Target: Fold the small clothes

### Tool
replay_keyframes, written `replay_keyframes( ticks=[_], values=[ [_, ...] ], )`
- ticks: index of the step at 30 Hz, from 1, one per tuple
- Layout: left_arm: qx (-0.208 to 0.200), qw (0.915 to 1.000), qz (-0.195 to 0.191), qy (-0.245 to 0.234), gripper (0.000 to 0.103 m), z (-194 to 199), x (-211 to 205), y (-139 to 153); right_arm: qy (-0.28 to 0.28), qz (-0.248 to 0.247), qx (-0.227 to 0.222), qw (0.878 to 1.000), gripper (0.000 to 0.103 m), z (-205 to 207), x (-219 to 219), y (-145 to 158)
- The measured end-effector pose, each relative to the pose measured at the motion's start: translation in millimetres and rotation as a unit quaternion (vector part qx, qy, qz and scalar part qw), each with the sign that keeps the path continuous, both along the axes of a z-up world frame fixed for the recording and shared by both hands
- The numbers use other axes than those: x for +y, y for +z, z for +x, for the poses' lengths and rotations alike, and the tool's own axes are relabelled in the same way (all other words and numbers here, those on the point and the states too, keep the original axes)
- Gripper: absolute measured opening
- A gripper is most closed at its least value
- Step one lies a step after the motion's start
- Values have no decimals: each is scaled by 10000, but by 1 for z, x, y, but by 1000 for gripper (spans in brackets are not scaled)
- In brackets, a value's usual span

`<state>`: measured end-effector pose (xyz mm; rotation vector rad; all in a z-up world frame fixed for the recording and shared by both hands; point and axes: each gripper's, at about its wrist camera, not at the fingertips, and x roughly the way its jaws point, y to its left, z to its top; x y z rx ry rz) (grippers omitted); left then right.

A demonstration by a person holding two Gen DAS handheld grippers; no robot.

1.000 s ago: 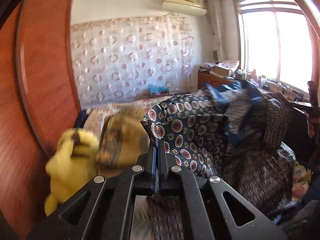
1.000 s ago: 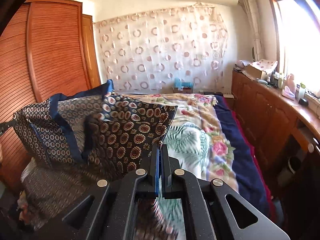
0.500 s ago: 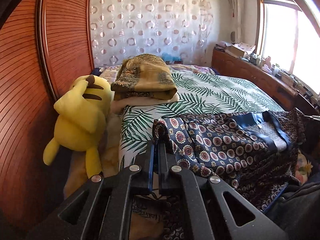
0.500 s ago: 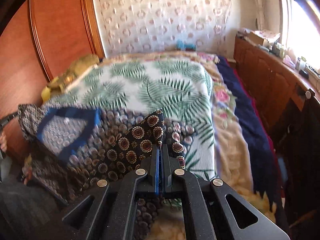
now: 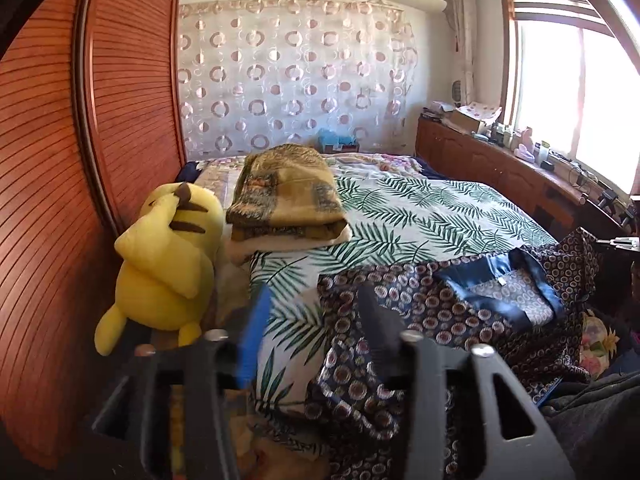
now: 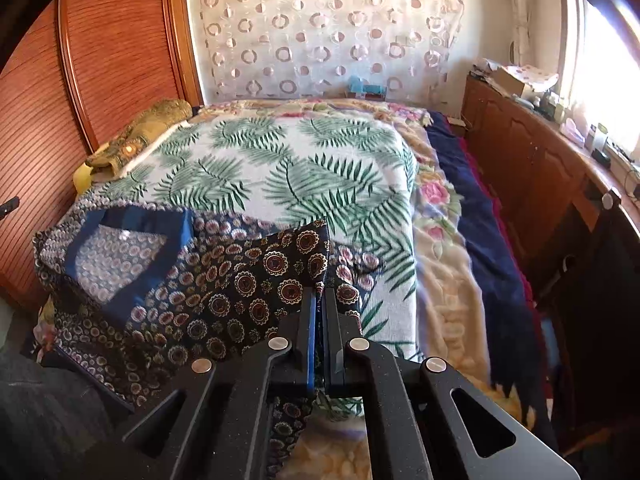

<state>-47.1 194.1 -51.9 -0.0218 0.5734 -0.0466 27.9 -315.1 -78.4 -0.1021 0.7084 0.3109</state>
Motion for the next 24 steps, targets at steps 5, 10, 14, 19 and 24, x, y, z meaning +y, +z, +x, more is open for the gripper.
replay_keyframes(
  ticks=[5,10,14,19,24],
  values=[
    [93,9999,16,-100,72,25,-12,-7,15,5,-258,9997,5,-8,0,14],
    [198,9994,37,-287,81,52,-24,-17,-86,23,-358,9993,28,-2,-8,12],
    [309,9990,25,-321,81,74,-30,-27,-206,26,-284,9994,35,17,-9,0],
    [554,9980,31,-304,81,98,-31,-40,-279,220,-1,9994,35,45,-10,-25],
    [942,9952,-114,-245,81,122,-18,-58,-355,333,343,9982,36,73,-17,-46]
  ],
)
